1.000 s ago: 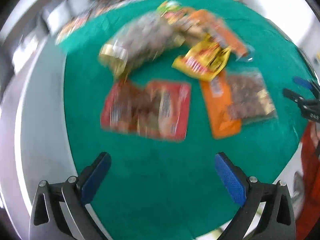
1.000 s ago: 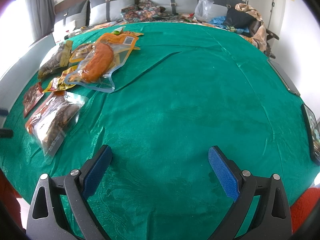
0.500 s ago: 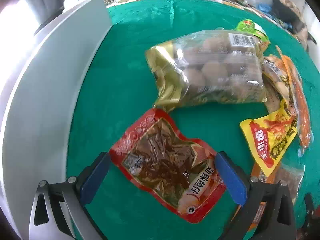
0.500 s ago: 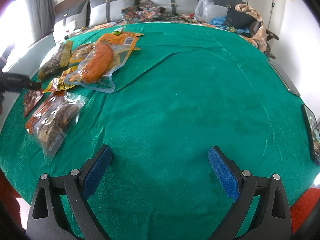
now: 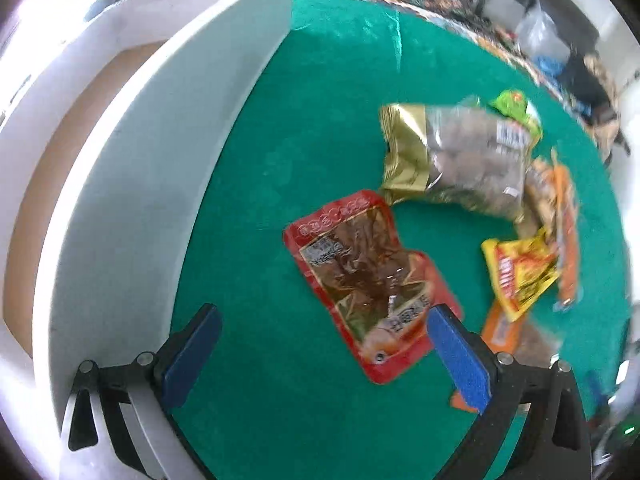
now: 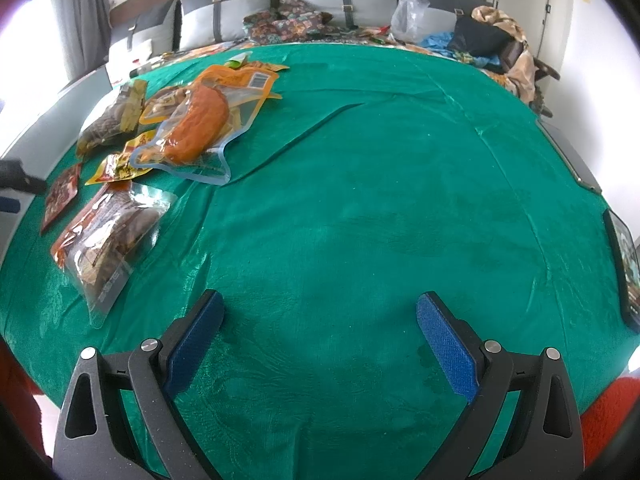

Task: Organize snacks
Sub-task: 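Move the left tool over the snack pile toward the red meat packet, then grasp the red meat packet with the left tool while the right tool grasps the orange-labelled meat-cube packet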

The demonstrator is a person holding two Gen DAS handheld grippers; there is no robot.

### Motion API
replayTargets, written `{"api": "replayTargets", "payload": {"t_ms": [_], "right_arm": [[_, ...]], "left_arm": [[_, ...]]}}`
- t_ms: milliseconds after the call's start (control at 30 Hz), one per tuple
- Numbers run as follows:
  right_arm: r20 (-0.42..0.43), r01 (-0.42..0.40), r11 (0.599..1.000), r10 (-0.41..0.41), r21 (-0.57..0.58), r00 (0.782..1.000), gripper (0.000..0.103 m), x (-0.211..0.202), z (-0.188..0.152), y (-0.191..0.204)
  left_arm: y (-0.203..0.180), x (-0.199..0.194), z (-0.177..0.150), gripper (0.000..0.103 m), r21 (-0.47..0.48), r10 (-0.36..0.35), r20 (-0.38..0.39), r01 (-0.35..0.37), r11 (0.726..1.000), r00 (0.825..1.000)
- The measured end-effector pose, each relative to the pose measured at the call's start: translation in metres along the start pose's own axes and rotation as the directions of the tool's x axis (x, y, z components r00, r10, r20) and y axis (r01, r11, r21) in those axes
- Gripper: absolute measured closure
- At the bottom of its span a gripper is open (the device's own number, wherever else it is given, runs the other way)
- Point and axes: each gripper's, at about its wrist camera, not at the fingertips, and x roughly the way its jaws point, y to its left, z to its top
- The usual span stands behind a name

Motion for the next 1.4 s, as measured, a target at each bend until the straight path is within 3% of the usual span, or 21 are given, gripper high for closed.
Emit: {"api": "replayTargets", "payload": {"t_ms": [100,233,267,333,400,467,500,567,633,700,767,833,900,967,1000,1033,1100,1200,1233,1300,1400], "right_arm": [[0.001,0.000,1.000,0.000,0.000,1.000,0.004,0.000,0.001,0.000],[-0.001,0.000,1.000,0.000,0.000,1.000,0.004,0.000,0.001,0.000],[0.000,0.000,1.000,0.000,0.000,1.000,0.004,0.000,0.000,0.000],[0.001,0.001,1.000,-0.001,-0.001,1.000,0.004,0.000,0.001,0.000],[0.000,-0.001,1.000,0.001,-0.002,1.000,0.004,0.001,0.001,0.000],[0.001,-0.002,1.000,0.002,-0.003,1.000,0.004,0.002,0.000,-0.001],[0.000,-0.003,1.000,0.003,-0.005,1.000,0.004,0.003,0.000,-0.001],[-0.003,-0.006,1.000,0.006,-0.007,1.000,0.004,0.003,-0.001,-0.002],[-0.005,-0.009,1.000,0.009,-0.010,1.000,0.004,0.003,-0.001,-0.002],[-0.025,-0.019,1.000,0.019,-0.017,1.000,0.005,0.003,0.000,-0.002],[-0.054,-0.067,0.998,0.066,-0.013,0.996,0.005,0.001,0.004,-0.003],[-0.043,-0.259,0.966,0.260,0.029,0.965,0.005,-0.008,0.016,-0.001],[-0.046,-0.387,0.920,0.385,-0.061,0.922,0.005,-0.017,0.032,0.020],[-0.133,-0.395,0.861,0.372,-0.319,0.919,0.006,-0.018,0.050,0.066],[-0.168,-0.397,0.833,0.359,-0.385,0.918,0.006,-0.015,0.054,0.081],[-0.232,-0.411,0.776,0.339,-0.478,0.911,0.006,-0.007,0.061,0.104],[-0.297,-0.421,0.708,0.302,-0.567,0.906,0.006,0.007,0.065,0.127],[-0.382,-0.400,0.615,0.169,-0.680,0.909,0.006,0.038,0.068,0.155],[-0.455,-0.446,0.601,0.149,-0.664,0.878,0.004,0.050,0.068,0.161],[-0.475,-0.462,0.608,0.154,-0.645,0.866,0.004,0.055,0.071,0.163],[-0.499,-0.451,0.662,0.132,-0.599,0.857,0.009,0.058,0.071,0.160]], "left_arm": [[0.000,0.003,0.005,0.002,-0.036,0.010,-0.001,-0.010,0.999,1.000],[-0.010,0.038,0.018,0.000,-0.138,-0.041,-0.069,0.031,0.990,0.997],[-0.019,0.038,0.019,0.000,-0.135,0.008,-0.040,-0.013,0.991,0.999],[-0.033,0.049,0.033,0.000,-0.116,0.047,-0.026,-0.050,0.992,0.999],[-0.052,0.059,0.040,0.000,-0.022,0.129,-0.036,-0.130,0.991,0.991],[-0.064,0.059,0.036,0.000,0.071,0.125,-0.015,-0.124,0.990,0.992],[-0.065,0.057,0.031,0.006,0.097,0.117,-0.004,-0.116,0.988,0.993],[-0.060,0.041,0.015,0.035,0.145,0.101,0.053,-0.108,0.983,0.993],[-0.054,0.024,0.002,0.084,0.199,0.082,0.104,-0.101,0.975,0.991],[-0.046,0.010,-0.005,0.103,0.217,0.050,0.120,-0.075,0.973,0.992],[-0.035,0.000,-0.014,0.103,0.211,0.018,0.103,-0.040,0.977,0.995],[-0.032,0.003,-0.018,0.103,0.215,0.006,0.094,-0.027,0.976,0.996],[-0.026,0.007,-0.028,0.103,0.231,-0.016,0.078,-0.003,0.973,0.997],[-0.023,0.002,-0.036,0.099,0.249,-0.027,0.082,0.006,0.968,0.996],[-0.022,-0.002,-0.038,0.087,0.248,-0.038,0.077,0.018,0.969,0.996],[-0.023,-0.003,-0.037,0.054,0.239,-0.053,0.073,0.034,0.970,0.996],[-0.014,-0.011,-0.041,0.008,0.206,-0.090,0.109,0.066,0.976,0.990],[-0.021,-0.007,-0.038,0.005,0.163,-0.107,0.135,0.084,0.983,0.985],[-0.026,-0.003,-0.035,0.005,0.146,-0.101,0.120,0.083,0.986,0.988],[-0.038,0.010,-0.025,0.005,0.125,-0.078,0.107,0.064,0.990,0.991],[-0.055,0.042,-0.017,0.003,0.082,0.042,0.019,-0.043,0.996,0.999]]}}
